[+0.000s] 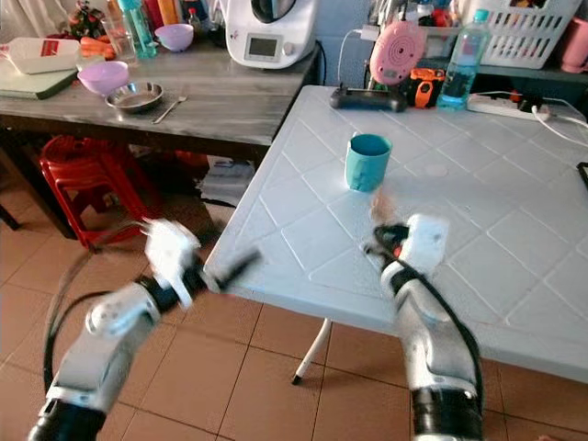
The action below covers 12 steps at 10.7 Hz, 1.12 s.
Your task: Setting the table
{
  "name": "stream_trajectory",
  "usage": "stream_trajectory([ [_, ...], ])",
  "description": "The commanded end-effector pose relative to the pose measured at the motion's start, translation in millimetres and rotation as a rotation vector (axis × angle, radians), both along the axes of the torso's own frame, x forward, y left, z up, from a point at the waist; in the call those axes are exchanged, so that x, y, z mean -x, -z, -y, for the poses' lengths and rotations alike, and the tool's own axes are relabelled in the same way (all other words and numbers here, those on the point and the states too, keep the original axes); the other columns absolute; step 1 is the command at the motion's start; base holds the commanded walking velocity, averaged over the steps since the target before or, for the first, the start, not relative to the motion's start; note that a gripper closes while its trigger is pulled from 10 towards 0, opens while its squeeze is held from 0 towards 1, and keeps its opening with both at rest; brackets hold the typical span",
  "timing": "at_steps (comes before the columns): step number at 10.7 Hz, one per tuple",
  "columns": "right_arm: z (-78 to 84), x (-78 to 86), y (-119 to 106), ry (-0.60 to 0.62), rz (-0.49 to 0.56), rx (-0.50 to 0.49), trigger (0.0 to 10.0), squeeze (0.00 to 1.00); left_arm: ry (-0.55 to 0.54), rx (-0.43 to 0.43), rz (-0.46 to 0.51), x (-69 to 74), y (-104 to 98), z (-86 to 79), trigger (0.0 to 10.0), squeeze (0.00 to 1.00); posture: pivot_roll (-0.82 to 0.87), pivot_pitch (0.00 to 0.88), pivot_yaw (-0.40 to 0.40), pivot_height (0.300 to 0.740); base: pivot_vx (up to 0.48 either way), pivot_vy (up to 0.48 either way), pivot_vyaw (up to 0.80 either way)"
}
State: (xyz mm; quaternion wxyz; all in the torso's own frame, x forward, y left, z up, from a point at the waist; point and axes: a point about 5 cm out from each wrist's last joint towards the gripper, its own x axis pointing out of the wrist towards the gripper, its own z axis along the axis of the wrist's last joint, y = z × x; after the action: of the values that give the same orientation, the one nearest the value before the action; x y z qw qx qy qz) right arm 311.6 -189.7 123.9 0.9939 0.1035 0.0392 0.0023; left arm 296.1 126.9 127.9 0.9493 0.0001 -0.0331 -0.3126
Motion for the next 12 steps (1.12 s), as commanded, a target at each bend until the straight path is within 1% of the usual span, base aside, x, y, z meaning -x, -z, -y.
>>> stream_trajectory([
  [1, -3.2, 4.2, -6.7, -0.007, 0.047, 0.027, 10.0, 0.00, -0.089, -0.004, -0.014, -5.4, 1.0, -8.2, 10.0, 0.00, 0.00, 0.020, 0.039, 0.740, 0.000, 0.000, 0.00],
  [2, -1.8, 9.8, -7.6, 0.022, 0.059, 0.028, 10.0, 0.00, -0.151, -0.001, -0.020, -8.2, 2.4, -11.2, 10.0, 0.00, -0.01, 0.015, 0.038, 0.740, 0.000, 0.000, 0.00],
  [3, 0.1, 12.4, -7.3, 0.045, 0.058, 0.011, 10.0, 0.00, -0.175, 0.018, -0.035, -10.8, 3.6, -11.9, 10.0, 0.00, 0.00, 0.005, 0.034, 0.740, 0.000, 0.000, 0.00],
  [4, 1.7, 12.9, -7.4, 0.057, 0.055, 0.017, 10.0, 0.00, -0.174, 0.027, -0.033, -12.2, 3.5, -11.3, 10.0, 0.00, 0.00, 0.005, 0.034, 0.740, 0.000, 0.000, 0.00],
  [5, 3.1, 12.2, -7.9, 0.063, 0.055, 0.023, 10.0, 0.00, -0.162, 0.039, -0.023, -13.7, 2.6, -10.1, 10.0, 0.00, -0.01, 0.000, 0.031, 0.740, 0.000, 0.000, -0.53],
  [8, -1.1, 10.3, -9.4, 0.056, 0.069, 0.026, 10.0, 0.00, -0.182, 0.041, -0.029, -16.5, 3.6, -9.8, 10.0, 0.00, 0.00, 0.000, 0.027, 0.740, 0.000, 0.330, -0.80],
  [9, -2.2, 10.9, -8.0, 0.055, 0.069, 0.022, 10.0, 0.00, -0.181, 0.041, -0.028, -16.5, 4.9, -8.0, 10.0, 0.00, 0.00, 0.000, 0.027, 0.740, 0.000, 0.394, -0.48],
  [12, -0.8, 13.7, -5.6, 0.070, 0.068, 0.024, 10.0, 0.00, -0.193, 0.043, -0.018, -19.0, 3.7, -7.1, 10.0, 0.00, 0.00, 0.000, 0.030, 0.740, 0.000, 0.480, 0.00],
])
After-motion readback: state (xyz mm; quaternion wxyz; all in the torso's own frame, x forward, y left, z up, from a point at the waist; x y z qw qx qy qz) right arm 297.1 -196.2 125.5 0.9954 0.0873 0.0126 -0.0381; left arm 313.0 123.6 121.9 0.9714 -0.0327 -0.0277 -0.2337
